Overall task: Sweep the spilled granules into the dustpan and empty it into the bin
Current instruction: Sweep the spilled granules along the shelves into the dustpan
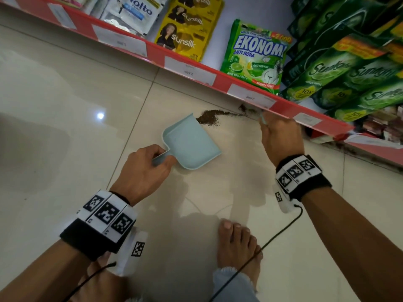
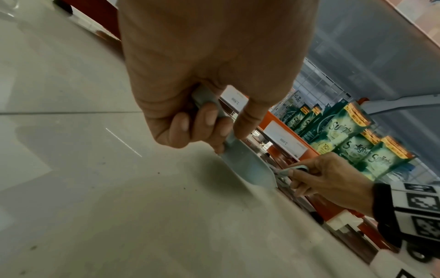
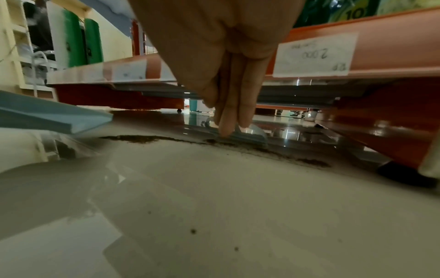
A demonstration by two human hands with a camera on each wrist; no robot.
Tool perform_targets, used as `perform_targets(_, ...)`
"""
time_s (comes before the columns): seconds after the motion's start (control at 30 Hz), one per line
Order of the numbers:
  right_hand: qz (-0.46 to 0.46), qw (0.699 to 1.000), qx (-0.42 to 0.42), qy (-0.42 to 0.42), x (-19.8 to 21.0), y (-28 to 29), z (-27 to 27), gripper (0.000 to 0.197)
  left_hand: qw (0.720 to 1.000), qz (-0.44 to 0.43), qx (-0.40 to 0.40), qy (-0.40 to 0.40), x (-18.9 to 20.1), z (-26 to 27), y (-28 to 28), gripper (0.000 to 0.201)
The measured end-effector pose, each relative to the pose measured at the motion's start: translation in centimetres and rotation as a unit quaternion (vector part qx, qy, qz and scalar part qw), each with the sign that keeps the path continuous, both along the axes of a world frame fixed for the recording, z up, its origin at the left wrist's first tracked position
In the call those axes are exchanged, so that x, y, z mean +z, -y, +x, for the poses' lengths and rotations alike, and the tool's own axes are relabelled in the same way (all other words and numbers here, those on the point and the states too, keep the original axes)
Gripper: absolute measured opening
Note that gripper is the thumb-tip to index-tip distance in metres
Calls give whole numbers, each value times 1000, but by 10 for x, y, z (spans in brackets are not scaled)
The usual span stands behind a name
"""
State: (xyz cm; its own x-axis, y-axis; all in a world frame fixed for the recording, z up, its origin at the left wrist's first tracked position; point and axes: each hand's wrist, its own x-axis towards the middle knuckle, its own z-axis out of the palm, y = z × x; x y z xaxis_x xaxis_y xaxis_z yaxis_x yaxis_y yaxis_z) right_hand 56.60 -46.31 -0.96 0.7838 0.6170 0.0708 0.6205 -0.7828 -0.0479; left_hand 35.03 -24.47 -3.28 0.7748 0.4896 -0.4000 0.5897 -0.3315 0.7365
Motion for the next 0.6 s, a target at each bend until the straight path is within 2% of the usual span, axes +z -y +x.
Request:
perform_targets(0.17, 84, 987, 92, -105, 2, -2, -26, 28, 1000, -9, -22, 1, -2, 10, 12, 28)
perform_targets(0.27, 110, 988, 99, -53, 7, 4, -33, 27, 999, -9, -34, -4, -5, 14, 19, 25)
perform_targets(0.33, 108, 992, 60, -2, 11, 10, -22, 24, 999, -6, -44, -6, -7, 18, 24, 24)
perform_targets(0.4, 59, 998, 0, 20, 13, 17, -8, 19, 999, -7, -53, -8, -7, 22, 29, 23)
perform_targets(0.47, 25, 999, -18, -10, 10, 22, -1, 18, 998, -9, -61, -7, -7, 27, 33, 22)
perform_targets(0.53, 35, 997, 21, -69, 6, 24, -8, 19, 998, -13, -69, -1, -6, 31, 37, 22)
perform_targets(0.6, 58, 993, 62, -87, 4, 25, -24, 22, 997, -20, -75, 4, -4, 36, 41, 21)
